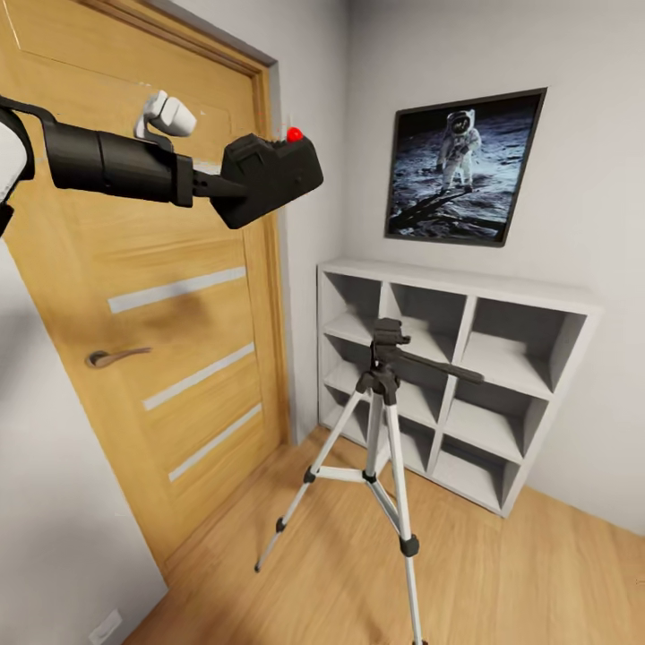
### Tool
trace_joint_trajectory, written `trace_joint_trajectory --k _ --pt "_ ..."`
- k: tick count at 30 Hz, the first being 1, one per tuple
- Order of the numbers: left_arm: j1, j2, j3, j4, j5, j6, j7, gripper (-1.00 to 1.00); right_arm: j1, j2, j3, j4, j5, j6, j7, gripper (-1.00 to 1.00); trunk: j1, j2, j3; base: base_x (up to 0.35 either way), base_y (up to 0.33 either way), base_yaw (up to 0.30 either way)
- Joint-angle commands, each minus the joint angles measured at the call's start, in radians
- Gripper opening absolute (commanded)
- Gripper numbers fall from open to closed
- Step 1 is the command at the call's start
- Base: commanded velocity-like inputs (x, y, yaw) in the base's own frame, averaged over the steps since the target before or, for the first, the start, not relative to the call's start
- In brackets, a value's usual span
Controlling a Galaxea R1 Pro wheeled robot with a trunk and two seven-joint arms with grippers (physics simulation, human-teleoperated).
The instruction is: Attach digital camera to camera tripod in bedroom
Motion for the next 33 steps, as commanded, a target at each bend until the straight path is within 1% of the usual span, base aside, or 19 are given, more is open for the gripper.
trace_joint_trajectory --k 1,3,4,7,10,11,12,13,16,17,19,20,22,23,25,26,29,30,33 --pt "-0.002 -0.006 -0.009 0.002 -0.014 0.0 -0.01 -1.0 -0.002 0.0 -0.005 0.005 -0.005 -0.009 0.002 1.0 0.001 -0.003 -0.002 0.001 0.001 -0.282" --pt "-0.002 -0.028 -0.036 0.009 -0.014 0.0 -0.009 -1.0 -0.002 0.0 -0.005 0.005 -0.005 -0.009 0.002 1.0 0.001 -0.003 -0.002 0.0 0.0 -0.281" --pt "-0.001 -0.043 -0.057 0.019 -0.015 0.0 -0.009 -1.0 -0.002 0.0 -0.005 0.005 -0.005 -0.009 0.002 1.0 0.001 -0.003 -0.002 0.0 0.0 -0.28" --pt "-0.001 -0.067 -0.095 0.054 -0.016 0.0 -0.009 -1.0 -0.002 0.0 -0.005 0.005 -0.005 -0.009 0.002 1.0 0.001 -0.003 -0.002 0.0 0.0 -0.237" --pt "-0.001 -0.094 -0.113 0.097 -0.016 0.0 -0.009 -1.0 -0.002 0.0 -0.005 0.005 -0.004 -0.009 0.002 1.0 0.001 -0.003 -0.002 0.0 0.0 -0.102" --pt "-0.001 -0.111 -0.118 0.119 -0.016 0.0 -0.009 -1.0 -0.002 0.0 -0.005 0.005 -0.005 -0.009 0.002 1.0 0.001 -0.003 -0.002 0.0 0.0 -0.046" --pt "-0.001 -0.12 -0.12 0.129 -0.016 0.0 -0.009 -1.0 -0.002 0.0 -0.005 0.005 -0.005 -0.009 0.002 1.0 0.001 -0.003 -0.002 0.0 0.0 -0.037" --pt "-0.001 -0.139 -0.122 0.151 -0.016 0.0 -0.009 -1.0 -0.002 0.0 -0.005 0.005 -0.004 -0.009 0.002 1.0 0.001 -0.003 -0.002 0.0 0.0 -0.024" --pt "-0.001 -0.167 -0.124 0.185 -0.016 0.0 -0.009 -1.0 -0.002 0.0 -0.005 0.005 -0.005 -0.009 0.002 1.0 0.001 -0.003 -0.002 0.0 0.0 -0.015" --pt "-0.001 -0.184 -0.125 0.208 -0.016 0.0 -0.009 -1.0 -0.002 0.0 -0.005 0.005 -0.004 -0.009 0.002 1.0 0.001 -0.003 -0.002 0.0 0.0 -0.008" --pt "-0.001 -0.199 -0.125 0.228 -0.016 0.0 -0.01 -1.0 -0.002 0.0 -0.005 0.005 -0.004 -0.009 0.002 1.0 0.001 -0.003 -0.002 0.0 0.0 -0.006" --pt "-0.001 -0.212 -0.125 0.242 -0.016 0.0 -0.01 -1.0 -0.002 0.0 -0.005 0.005 -0.004 -0.009 0.002 1.0 0.001 -0.003 -0.002 0.0 0.0 -0.003" --pt "-0.001 -0.222 -0.125 0.253 -0.016 0.0 -0.01 -1.0 -0.002 0.0 -0.005 0.005 -0.004 -0.009 0.002 1.0 0.001 -0.003 -0.002 0.0 0.0 -0.002" --pt "-0.001 -0.232 -0.125 0.267 -0.016 0.0 -0.01 -1.0 -0.002 0.0 -0.005 0.005 -0.005 -0.009 0.002 1.0 0.001 -0.003 -0.002 0.0 0.0 -0.001" --pt "-0.001 -0.254 -0.125 0.307 -0.016 0.0 -0.009 -1.0 -0.002 0.0 -0.005 0.005 -0.004 -0.009 0.002 1.0 0.001 -0.003 -0.002 0.0 0.0 0.0" --pt "-0.002 -0.282 -0.121 0.373 -0.016 0.0 -0.01 -1.0 -0.002 0.0 -0.005 0.005 -0.004 -0.009 0.002 1.0 0.001 -0.003 -0.002 0.0 0.0 0.0" --pt "-0.003 -0.296 -0.12 0.412 -0.016 0.0 -0.01 -1.0 -0.002 0.0 -0.005 0.005 -0.004 -0.009 0.002 1.0 0.001 -0.003 -0.002 0.0 0.0 0.0" --pt "-0.005 -0.308 -0.119 0.424 -0.016 0.0 -0.009 -1.0 -0.002 0.0 -0.005 0.005 -0.005 -0.009 0.002 1.0 0.001 -0.003 -0.002 0.0 0.0 0.0" --pt "-0.004 -0.32 -0.119 0.428 -0.016 0.0 -0.009 -1.0 -0.002 0.0 -0.005 0.005 -0.004 -0.009 0.002 1.0 0.001 -0.003 -0.002 0.0 0.0 -0.002"
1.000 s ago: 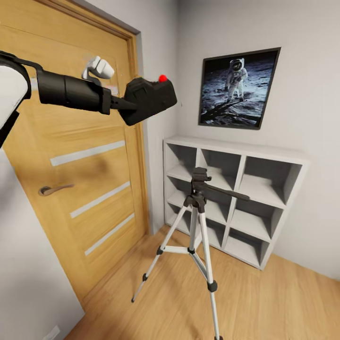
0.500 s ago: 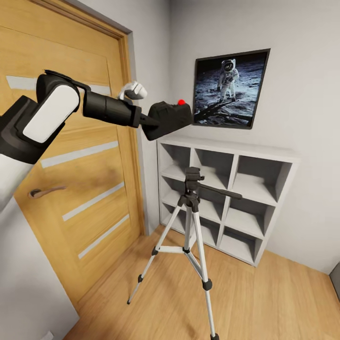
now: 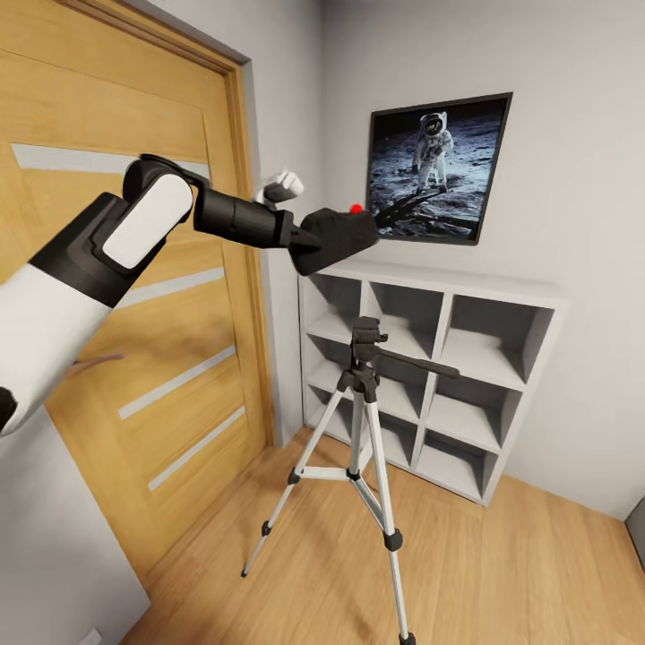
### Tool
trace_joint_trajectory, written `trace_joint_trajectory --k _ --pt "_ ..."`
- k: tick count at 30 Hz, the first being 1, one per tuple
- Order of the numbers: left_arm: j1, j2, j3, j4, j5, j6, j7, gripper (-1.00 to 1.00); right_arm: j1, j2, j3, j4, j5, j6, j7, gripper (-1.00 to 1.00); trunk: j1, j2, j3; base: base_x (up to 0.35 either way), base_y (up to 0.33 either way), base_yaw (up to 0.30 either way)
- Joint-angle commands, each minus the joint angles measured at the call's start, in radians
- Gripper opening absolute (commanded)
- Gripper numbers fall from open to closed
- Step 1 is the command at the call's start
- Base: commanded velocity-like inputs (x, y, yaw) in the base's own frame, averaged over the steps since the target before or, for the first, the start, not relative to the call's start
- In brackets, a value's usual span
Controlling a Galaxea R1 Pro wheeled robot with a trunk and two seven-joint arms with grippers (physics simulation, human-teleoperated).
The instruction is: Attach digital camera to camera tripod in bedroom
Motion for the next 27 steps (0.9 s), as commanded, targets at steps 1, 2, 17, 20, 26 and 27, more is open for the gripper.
trace_joint_trajectory --k 1,2,17,20,26,27 --pt "-0.001 -0.002 -0.002 0.0 -0.01 0.0 -0.01 -1.0 -0.002 0.0 -0.005 0.004 -0.005 -0.009 0.002 1.0 0.001 -0.002 -0.002 0.0 0.0 -0.025" --pt "-0.001 -0.005 -0.002 -0.001 -0.01 0.0 -0.01 -1.0 -0.002 0.0 -0.005 0.004 -0.005 -0.009 0.002 1.0 0.001 -0.002 -0.002 0.0 0.0 -0.082" --pt "0.002 -0.008 -0.015 -0.058 -0.011 0.0 -0.012 -1.0 -0.002 0.0 -0.005 0.004 -0.005 -0.009 0.002 1.0 0.001 -0.002 -0.002 0.0 0.0 -0.241" --pt "0.003 -0.002 -0.017 -0.068 -0.011 0.0 -0.013 -1.0 -0.002 0.0 -0.005 0.004 -0.005 -0.009 0.002 1.0 0.001 -0.002 -0.002 0.0 0.0 -0.123" --pt "0.004 0.033 -0.06 -0.124 -0.011 0.0 -0.023 -1.0 -0.002 0.0 -0.005 0.004 -0.005 -0.009 0.002 1.0 0.001 -0.002 -0.002 0.0 0.0 -0.031" --pt "0.004 0.038 -0.068 -0.133 -0.011 0.0 -0.024 -1.0 -0.002 0.0 -0.005 0.004 -0.005 -0.009 0.002 1.0 0.001 -0.002 -0.002 0.0 0.0 -0.004"
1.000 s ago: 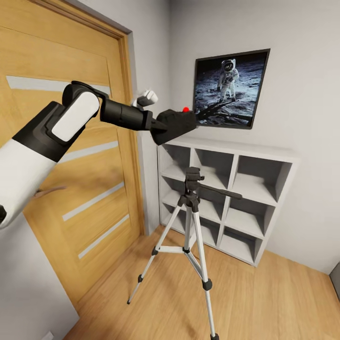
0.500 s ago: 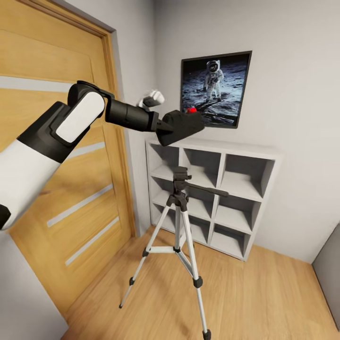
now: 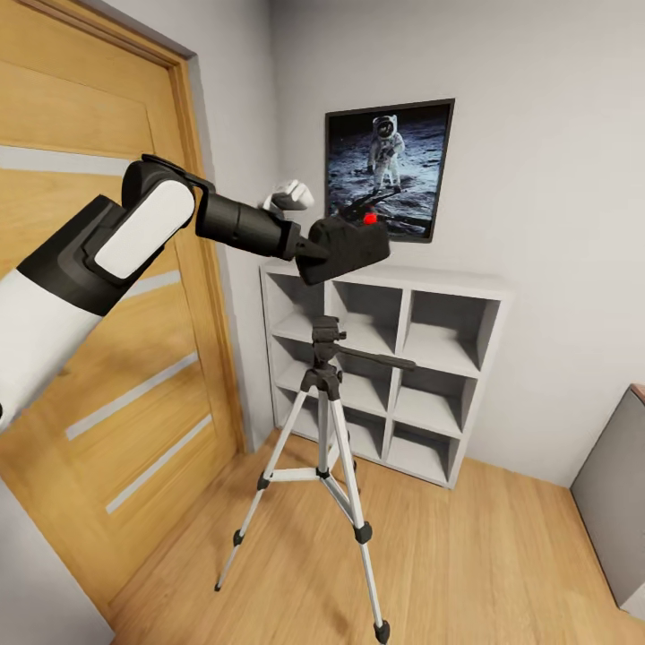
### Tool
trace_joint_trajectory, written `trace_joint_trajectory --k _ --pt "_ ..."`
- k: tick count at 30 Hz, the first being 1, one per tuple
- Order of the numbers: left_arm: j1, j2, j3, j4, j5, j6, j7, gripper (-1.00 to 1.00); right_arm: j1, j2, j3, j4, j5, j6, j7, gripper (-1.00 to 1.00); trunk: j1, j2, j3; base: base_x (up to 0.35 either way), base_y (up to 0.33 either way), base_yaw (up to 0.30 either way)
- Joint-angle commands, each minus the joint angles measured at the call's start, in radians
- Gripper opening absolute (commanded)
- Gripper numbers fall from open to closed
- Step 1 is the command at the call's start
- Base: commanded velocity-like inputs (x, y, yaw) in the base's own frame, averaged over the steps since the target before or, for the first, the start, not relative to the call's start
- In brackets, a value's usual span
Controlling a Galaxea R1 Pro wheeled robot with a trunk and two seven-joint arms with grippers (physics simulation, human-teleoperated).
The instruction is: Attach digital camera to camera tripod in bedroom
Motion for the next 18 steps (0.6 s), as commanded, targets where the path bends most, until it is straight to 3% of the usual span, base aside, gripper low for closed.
trace_joint_trajectory --k 1,10,18 --pt "-0.002 0.006 -0.009 -0.01 -0.01 0.0 -0.011 -1.0 -0.002 0.0 -0.005 0.005 -0.005 -0.009 0.002 1.0 0.001 -0.002 -0.002 0.0 0.0 -0.003" --pt "-0.002 0.073 -0.045 -0.063 -0.01 0.0 -0.015 -1.0 -0.002 0.0 -0.005 0.005 -0.005 -0.009 0.002 1.0 0.001 -0.002 -0.002 0.0 0.0 -0.001" --pt "-0.002 0.095 -0.041 -0.064 -0.009 0.0 -0.053 -1.0 -0.002 0.0 -0.005 0.005 -0.005 -0.009 0.002 1.0 0.001 -0.002 -0.002 0.0 0.0 0.0"
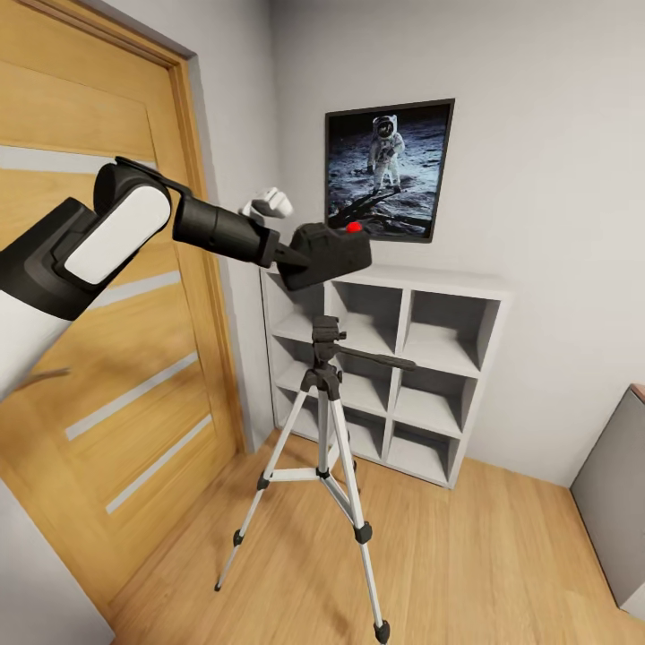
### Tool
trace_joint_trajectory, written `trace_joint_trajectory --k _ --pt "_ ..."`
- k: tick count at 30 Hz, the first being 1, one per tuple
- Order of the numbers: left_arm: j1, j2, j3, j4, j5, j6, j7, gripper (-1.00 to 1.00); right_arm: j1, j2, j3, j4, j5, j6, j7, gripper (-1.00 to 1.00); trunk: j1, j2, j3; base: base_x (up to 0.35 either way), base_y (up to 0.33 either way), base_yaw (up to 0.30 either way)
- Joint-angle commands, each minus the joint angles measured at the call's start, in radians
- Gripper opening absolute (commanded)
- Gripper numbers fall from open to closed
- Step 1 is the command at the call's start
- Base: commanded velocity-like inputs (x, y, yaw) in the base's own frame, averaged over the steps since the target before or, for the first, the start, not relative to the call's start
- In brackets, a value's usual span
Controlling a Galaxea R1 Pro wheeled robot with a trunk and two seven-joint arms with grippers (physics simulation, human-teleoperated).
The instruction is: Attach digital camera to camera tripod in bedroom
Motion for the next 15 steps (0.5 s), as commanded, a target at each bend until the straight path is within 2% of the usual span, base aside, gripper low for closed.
trace_joint_trajectory --k 1,4,7,15 --pt "-0.002 0.004 -0.001 0.0 -0.009 0.0 -0.038 -1.0 -0.002 0.0 -0.005 0.005 -0.005 -0.009 0.002 1.0 0.001 -0.002 -0.002 0.0 0.0 0.0" --pt "-0.002 0.011 0.001 0.001 -0.011 0.0 -0.102 -1.0 -0.002 0.0 -0.005 0.004 -0.005 -0.009 0.002 1.0 0.001 -0.002 -0.002 0.0 0.0 0.0" --pt "-0.002 0.023 0.001 0.002 -0.013 0.0 -0.14 -1.0 -0.002 0.0 -0.005 0.004 -0.005 -0.009 0.002 1.0 0.001 -0.002 -0.002 0.0 0.0 0.0" --pt "-0.002 0.035 0.002 0.0 -0.014 0.0 -0.165 -1.0 -0.002 0.0 -0.005 0.005 -0.005 -0.009 0.002 1.0 0.001 -0.002 -0.002 0.0 0.0 0.0"
